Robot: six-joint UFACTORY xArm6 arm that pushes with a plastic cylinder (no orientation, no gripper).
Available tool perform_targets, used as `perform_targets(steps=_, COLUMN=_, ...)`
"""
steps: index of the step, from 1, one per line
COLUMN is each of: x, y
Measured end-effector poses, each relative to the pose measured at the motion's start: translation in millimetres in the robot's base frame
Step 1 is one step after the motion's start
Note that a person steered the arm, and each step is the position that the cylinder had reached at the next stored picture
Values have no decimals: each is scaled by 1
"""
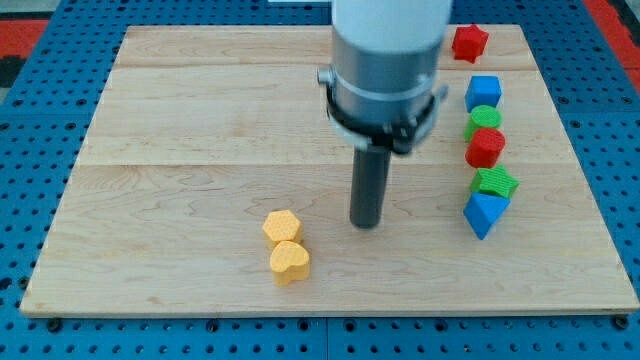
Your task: Move your arm towards the bottom right corner
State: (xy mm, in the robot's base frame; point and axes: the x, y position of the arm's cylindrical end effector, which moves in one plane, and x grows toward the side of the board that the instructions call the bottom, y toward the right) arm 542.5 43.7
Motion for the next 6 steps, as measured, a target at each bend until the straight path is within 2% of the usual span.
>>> perform_targets(steps=1, x=26, y=0)
perform_targets(steps=4, x=32, y=1)
perform_targets(steps=5, x=67, y=32)
perform_targets(steps=6, x=75, y=42)
